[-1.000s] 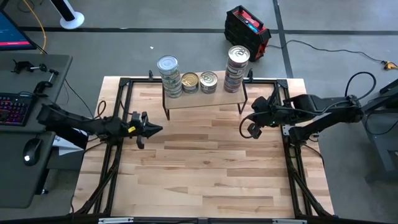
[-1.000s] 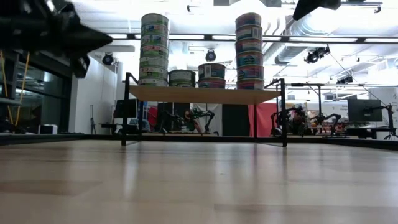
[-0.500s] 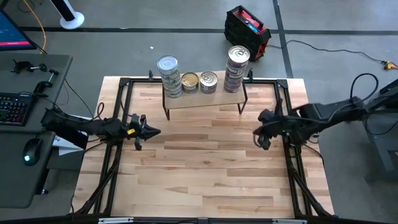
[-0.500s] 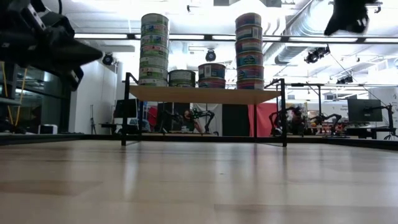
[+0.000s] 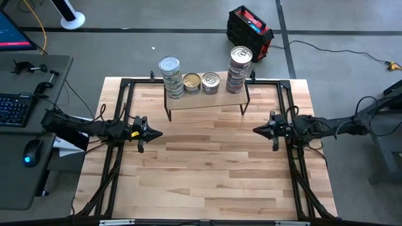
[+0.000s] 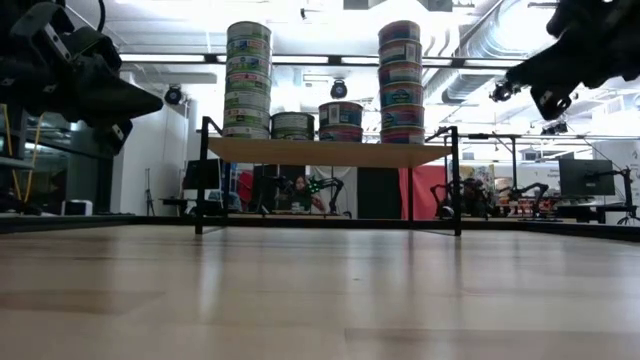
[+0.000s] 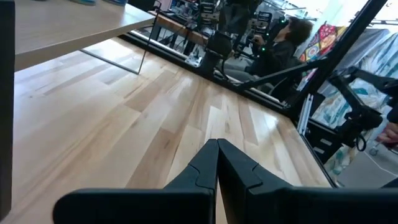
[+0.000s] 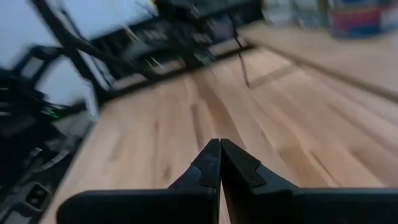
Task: Stack canned seafood by type on shelf
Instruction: Return to Home Position
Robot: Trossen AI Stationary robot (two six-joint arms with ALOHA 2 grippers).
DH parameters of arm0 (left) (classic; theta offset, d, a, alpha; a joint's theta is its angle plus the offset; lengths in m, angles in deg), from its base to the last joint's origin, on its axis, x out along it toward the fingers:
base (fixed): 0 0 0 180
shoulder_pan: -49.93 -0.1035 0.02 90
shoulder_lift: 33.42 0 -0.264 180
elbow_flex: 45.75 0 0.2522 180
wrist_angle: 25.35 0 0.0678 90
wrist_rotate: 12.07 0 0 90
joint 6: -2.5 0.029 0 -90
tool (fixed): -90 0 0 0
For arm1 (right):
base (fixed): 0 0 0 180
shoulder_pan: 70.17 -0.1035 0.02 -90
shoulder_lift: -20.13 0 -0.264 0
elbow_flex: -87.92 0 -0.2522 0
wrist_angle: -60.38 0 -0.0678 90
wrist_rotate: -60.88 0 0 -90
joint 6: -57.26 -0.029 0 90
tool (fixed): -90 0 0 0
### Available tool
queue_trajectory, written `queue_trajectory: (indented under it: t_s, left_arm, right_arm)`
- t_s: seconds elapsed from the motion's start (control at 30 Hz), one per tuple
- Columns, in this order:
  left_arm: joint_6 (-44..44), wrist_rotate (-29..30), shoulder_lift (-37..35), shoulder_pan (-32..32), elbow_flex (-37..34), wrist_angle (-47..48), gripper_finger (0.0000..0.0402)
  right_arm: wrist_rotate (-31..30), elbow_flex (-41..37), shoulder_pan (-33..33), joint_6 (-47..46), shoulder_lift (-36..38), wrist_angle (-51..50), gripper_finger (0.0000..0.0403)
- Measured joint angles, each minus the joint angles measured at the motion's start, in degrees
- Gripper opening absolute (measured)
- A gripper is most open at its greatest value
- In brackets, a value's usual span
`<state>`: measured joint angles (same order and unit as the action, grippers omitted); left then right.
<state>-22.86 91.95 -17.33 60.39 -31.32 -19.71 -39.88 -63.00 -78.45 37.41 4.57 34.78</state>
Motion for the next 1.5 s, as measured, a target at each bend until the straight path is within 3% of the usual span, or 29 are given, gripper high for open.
queue_trajectory:
  t_s: [0.2,0.3,0.5,0.63,1.23,1.4,1.5]
  left_arm:
    - [0.0,0.0,0.0,0.0,0.0,0.1,0.0000]
    - [0.0,0.0,0.0,0.0,0.0,0.2,0.0000]
    - [0.0,0.1,0.0,0.0,0.0,0.4,0.0000]
    - [0.1,0.1,0.1,0.0,0.0,0.6,0.0000]
    - [0.0,0.1,0.2,0.0,0.0,0.7,0.0000]
    - [0.0,0.1,-1.1,0.1,0.0,1.1,0.0000]
    - [0.0,0.1,-4.6,0.1,0.0,1.8,0.0000]
  right_arm:
    - [1.5,-7.6,0.1,8.2,12.1,7.0,0.0000]
    - [2.6,-13.3,0.1,8.1,15.6,15.7,0.0000]
    - [13.4,-14.7,0.1,11.4,14.0,16.0,0.0000]
    - [9.2,-14.6,0.9,13.7,12.3,12.4,0.0000]
    - [9.5,-14.6,1.2,9.4,9.6,12.3,0.0000]
    - [10.2,-14.7,-0.2,9.4,15.5,13.2,0.0000]
    - [10.3,-14.7,0.0,9.4,15.5,16.3,0.0000]
